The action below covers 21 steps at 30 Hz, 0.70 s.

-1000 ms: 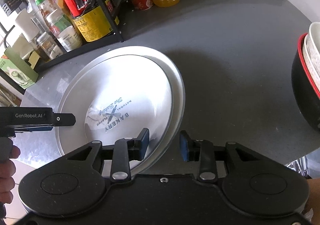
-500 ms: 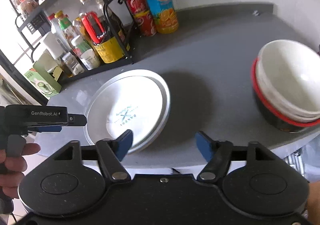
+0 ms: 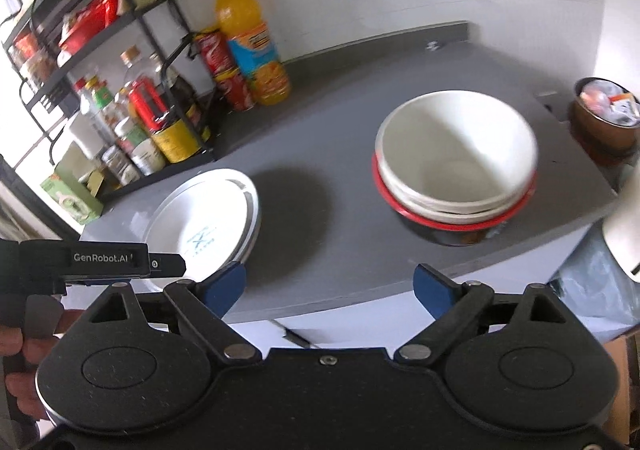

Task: Organize plates and bowls
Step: 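Move both tools to the red bowl holding the nested white bowls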

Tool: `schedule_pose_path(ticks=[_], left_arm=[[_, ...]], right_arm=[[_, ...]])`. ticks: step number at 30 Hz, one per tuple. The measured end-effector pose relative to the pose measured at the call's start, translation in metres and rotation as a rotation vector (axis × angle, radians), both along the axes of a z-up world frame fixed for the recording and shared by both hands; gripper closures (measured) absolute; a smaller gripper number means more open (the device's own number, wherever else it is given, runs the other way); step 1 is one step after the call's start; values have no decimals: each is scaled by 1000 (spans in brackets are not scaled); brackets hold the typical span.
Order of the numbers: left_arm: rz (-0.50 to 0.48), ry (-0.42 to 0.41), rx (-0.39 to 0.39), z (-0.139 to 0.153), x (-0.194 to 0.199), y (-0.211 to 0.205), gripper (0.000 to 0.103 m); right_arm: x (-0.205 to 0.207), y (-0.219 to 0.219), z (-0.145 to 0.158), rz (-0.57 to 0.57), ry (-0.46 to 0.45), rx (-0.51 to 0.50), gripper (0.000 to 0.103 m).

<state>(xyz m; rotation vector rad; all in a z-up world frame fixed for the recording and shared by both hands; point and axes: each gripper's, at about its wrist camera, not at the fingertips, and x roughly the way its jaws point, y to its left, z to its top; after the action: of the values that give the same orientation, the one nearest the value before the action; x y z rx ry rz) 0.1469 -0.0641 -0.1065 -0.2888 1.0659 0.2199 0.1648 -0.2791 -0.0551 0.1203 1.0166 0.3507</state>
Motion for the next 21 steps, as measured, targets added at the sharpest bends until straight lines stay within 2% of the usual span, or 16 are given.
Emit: schedule_pose_path(ticks=[11,21], left_arm=[[-85,-28,-30,13,33,-59,23],[-171,-47,-61,17,88,-92,23]], right_arm=[[16,-52,0,-115,-16,4,12],[43,-80,-9,-230,-13,6,12]])
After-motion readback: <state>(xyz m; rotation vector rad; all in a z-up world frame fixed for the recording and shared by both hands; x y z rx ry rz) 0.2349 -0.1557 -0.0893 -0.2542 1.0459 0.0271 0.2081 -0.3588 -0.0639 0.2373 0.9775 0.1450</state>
